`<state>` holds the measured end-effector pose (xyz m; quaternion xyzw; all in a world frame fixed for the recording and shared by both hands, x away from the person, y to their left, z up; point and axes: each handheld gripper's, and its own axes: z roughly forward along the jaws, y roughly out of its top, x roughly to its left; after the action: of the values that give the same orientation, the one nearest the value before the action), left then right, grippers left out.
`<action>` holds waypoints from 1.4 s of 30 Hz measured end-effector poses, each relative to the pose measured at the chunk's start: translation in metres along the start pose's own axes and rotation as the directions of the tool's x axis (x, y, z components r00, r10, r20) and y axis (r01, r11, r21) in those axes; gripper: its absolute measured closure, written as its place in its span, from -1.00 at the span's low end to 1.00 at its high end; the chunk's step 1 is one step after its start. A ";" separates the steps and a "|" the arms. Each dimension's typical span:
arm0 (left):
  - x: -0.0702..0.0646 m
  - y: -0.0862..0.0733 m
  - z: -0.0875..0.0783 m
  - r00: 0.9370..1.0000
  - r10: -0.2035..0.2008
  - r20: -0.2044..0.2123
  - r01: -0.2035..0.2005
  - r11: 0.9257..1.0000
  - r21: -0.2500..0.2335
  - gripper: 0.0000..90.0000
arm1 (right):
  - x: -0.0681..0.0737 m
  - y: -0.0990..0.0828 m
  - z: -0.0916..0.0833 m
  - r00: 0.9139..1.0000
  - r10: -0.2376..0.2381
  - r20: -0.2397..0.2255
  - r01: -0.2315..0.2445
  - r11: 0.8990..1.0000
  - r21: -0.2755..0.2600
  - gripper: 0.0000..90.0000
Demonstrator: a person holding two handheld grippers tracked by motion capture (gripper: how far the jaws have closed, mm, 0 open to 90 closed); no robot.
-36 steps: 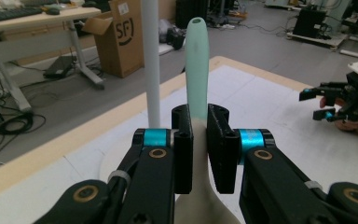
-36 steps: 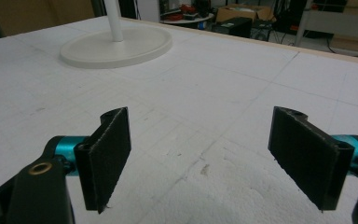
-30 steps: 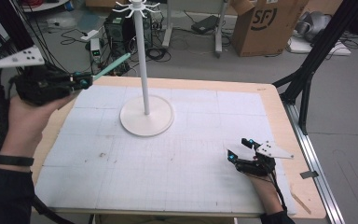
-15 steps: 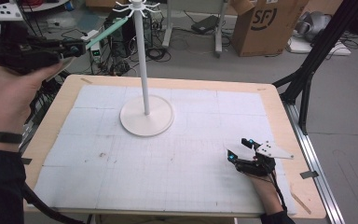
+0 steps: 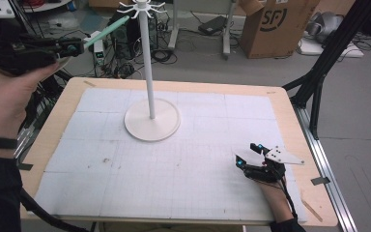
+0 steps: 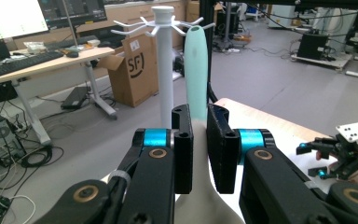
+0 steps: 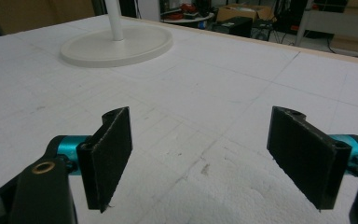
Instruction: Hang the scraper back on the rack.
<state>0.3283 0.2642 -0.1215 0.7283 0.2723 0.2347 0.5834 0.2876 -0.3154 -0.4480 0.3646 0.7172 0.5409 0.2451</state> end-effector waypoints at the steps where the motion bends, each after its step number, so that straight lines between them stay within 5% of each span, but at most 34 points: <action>1: 0.000 0.001 0.001 1.000 0.000 0.002 0.000 1.000 0.003 0.81 | 0.000 0.000 0.000 1.000 -0.001 0.000 0.001 1.000 0.000 -0.53; 19: -0.006 0.004 0.017 0.997 0.051 -0.050 -0.050 0.998 0.035 0.81 | 0.000 0.000 0.000 1.000 -0.007 -0.002 0.007 1.000 -0.001 -0.53; 42: 0.004 -0.006 0.022 0.993 0.050 -0.110 -0.041 0.996 0.079 0.80 | 0.000 0.000 0.000 1.000 -0.003 0.001 0.003 1.000 -0.001 -0.53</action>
<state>0.3449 0.2521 -0.1317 0.7420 0.2967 0.2775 0.5333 0.2877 -0.3155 -0.4482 0.3635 0.7174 0.5407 0.2466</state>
